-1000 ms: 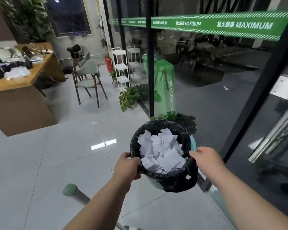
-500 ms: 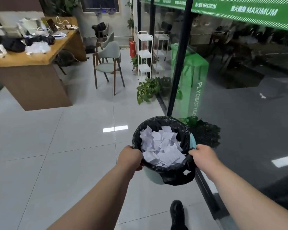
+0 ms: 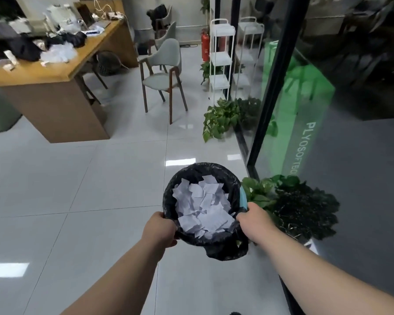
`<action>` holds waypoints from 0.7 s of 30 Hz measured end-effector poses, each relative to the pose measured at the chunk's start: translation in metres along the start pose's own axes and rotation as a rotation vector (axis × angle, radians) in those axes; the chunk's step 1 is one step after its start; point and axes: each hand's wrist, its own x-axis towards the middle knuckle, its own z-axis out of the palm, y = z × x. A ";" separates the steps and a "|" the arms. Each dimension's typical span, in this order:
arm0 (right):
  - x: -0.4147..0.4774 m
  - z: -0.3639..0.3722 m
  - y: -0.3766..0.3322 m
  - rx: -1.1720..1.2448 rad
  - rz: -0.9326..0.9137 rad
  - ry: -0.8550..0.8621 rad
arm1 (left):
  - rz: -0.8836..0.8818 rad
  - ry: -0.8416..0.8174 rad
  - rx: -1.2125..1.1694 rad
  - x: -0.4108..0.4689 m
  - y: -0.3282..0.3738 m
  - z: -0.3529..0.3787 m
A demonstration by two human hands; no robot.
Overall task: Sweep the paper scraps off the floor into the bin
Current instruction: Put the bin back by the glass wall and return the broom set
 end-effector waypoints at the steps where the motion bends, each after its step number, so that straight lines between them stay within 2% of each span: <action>1: 0.013 0.001 -0.005 0.012 0.003 -0.006 | -0.006 0.001 0.003 0.010 0.007 0.002; 6: 0.080 0.011 -0.036 0.037 0.033 -0.031 | -0.019 -0.009 0.019 0.076 0.045 0.000; 13: 0.201 0.042 -0.094 0.088 0.111 0.055 | -0.011 -0.143 0.111 0.221 0.108 -0.011; 21: 0.320 0.088 -0.168 0.251 0.324 0.178 | 0.047 -0.245 0.310 0.387 0.215 -0.033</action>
